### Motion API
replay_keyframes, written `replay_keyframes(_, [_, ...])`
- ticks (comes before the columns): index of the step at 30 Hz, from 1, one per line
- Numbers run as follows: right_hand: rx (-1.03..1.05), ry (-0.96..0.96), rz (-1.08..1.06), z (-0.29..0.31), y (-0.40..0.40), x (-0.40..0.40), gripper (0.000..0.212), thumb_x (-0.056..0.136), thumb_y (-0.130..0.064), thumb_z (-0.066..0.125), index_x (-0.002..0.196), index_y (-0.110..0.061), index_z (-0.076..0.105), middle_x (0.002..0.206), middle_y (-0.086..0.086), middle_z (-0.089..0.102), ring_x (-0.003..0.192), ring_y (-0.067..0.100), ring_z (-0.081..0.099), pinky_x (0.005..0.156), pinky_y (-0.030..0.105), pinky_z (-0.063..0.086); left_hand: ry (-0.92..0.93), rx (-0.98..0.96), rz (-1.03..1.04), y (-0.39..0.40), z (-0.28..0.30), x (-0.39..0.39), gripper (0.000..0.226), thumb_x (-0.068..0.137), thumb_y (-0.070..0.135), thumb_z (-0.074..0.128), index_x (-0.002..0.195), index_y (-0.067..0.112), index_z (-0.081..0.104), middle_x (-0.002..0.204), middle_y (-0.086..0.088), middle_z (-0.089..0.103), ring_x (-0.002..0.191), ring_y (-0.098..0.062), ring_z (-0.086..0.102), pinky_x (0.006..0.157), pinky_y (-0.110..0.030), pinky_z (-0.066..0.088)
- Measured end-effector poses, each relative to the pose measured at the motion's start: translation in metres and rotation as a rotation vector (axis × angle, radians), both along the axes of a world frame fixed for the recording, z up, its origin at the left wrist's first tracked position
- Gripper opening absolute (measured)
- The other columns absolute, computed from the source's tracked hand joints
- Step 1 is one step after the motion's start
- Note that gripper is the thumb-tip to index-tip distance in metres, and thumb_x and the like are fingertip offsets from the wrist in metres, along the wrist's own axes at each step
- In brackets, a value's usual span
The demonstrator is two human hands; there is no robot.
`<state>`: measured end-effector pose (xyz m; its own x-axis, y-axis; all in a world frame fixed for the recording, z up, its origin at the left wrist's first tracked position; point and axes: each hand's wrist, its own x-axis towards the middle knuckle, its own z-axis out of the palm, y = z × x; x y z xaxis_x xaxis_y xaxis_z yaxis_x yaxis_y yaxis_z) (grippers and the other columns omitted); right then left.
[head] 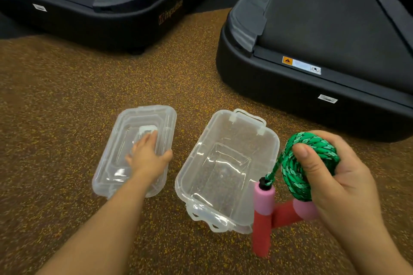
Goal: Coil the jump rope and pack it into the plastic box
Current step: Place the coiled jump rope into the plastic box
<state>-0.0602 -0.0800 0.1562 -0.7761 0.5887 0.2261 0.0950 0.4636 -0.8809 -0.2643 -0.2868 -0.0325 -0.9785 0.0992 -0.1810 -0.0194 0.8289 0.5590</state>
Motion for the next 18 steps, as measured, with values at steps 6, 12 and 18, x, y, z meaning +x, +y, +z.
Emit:
replay_keyframes(6, [0.001, -0.030, 0.004, -0.004, 0.000, -0.005, 0.020, 0.079, -0.055, 0.063, 0.090, -0.039, 0.062, 0.085, -0.015, 0.068, 0.073, 0.006, 0.066, 0.059, 0.028, 0.055, -0.069, -0.201, -0.231, 0.011, -0.041, 0.006, 0.076, 0.082, 0.047, 0.062, 0.147, 0.031, 0.026, 0.159, 0.003, 0.019, 0.143, -0.025, 0.022, 0.114, -0.059, 0.011])
replay_keyframes(12, [0.020, -0.038, 0.035, -0.011, 0.001, -0.009, 0.011, 0.077, -0.043, 0.061, 0.086, -0.037, 0.061, 0.079, -0.018, 0.068, 0.066, -0.002, 0.063, 0.053, 0.009, 0.046, -0.187, -0.156, -0.304, 0.011, -0.066, 0.010, 0.053, 0.100, 0.038, 0.032, 0.150, 0.031, 0.017, 0.162, 0.005, 0.007, 0.147, -0.017, 0.011, 0.115, -0.059, -0.003])
replay_keyframes(18, [0.001, -0.031, 0.081, -0.009, -0.004, -0.012, 0.011, 0.080, -0.043, 0.064, 0.088, -0.036, 0.061, 0.082, -0.017, 0.068, 0.070, -0.002, 0.064, 0.053, 0.007, 0.045, -0.240, 0.555, 0.009, 0.030, 0.002, 0.011, 0.049, 0.100, 0.048, 0.023, 0.144, 0.033, 0.037, 0.153, 0.008, 0.031, 0.140, -0.011, 0.026, 0.115, -0.037, 0.016])
